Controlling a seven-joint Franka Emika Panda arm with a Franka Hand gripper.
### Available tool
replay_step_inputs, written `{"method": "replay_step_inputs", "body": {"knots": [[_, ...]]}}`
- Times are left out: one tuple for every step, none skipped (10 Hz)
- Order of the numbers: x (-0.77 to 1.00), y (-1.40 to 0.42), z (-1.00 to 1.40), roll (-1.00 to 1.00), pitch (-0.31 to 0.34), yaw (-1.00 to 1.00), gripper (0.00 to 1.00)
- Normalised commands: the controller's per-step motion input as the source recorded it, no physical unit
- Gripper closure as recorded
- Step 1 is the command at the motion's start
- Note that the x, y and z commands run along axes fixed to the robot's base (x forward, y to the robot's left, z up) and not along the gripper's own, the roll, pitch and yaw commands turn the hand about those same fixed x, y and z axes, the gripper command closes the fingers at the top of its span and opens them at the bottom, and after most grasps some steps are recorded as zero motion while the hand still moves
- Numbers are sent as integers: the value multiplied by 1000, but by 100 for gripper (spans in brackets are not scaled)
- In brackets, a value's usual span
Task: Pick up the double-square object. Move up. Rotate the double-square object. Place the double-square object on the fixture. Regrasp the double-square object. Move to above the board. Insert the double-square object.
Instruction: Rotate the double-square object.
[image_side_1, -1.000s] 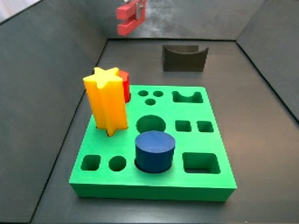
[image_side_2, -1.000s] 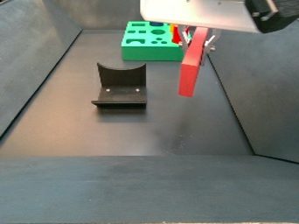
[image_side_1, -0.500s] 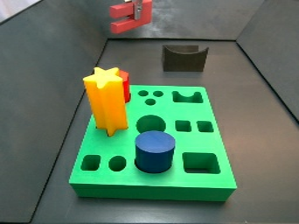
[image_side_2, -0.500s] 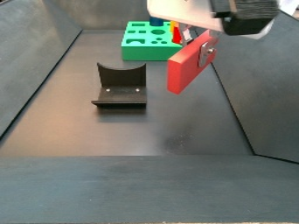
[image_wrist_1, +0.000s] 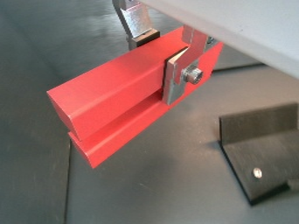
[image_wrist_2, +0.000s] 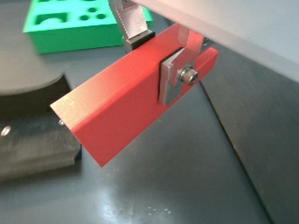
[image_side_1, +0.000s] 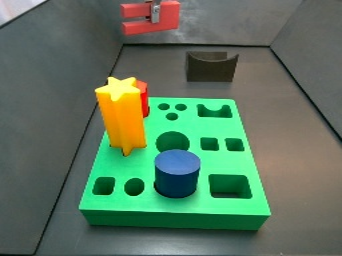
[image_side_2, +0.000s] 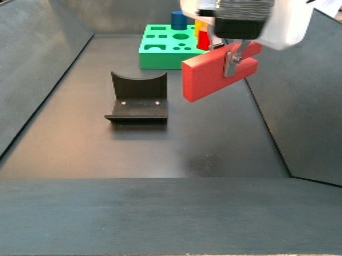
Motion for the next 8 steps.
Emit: {"method": "replay_step_inputs", "body": {"knots": [[7,19,-20,-7,-2,-1000,100],[7,19,-20,-8,-2,-1000,100],[7,19,-20,-8,-2,-1000,100],[7,19,-20,-8,-2,-1000,100],[7,19,-20,-8,-2,-1000,100],[7,19,-20,-9,-2,-1000,100],[6,19,-20,-9,-2,-1000,100],[6,19,-20,-9,-3,-1000,100]]}}
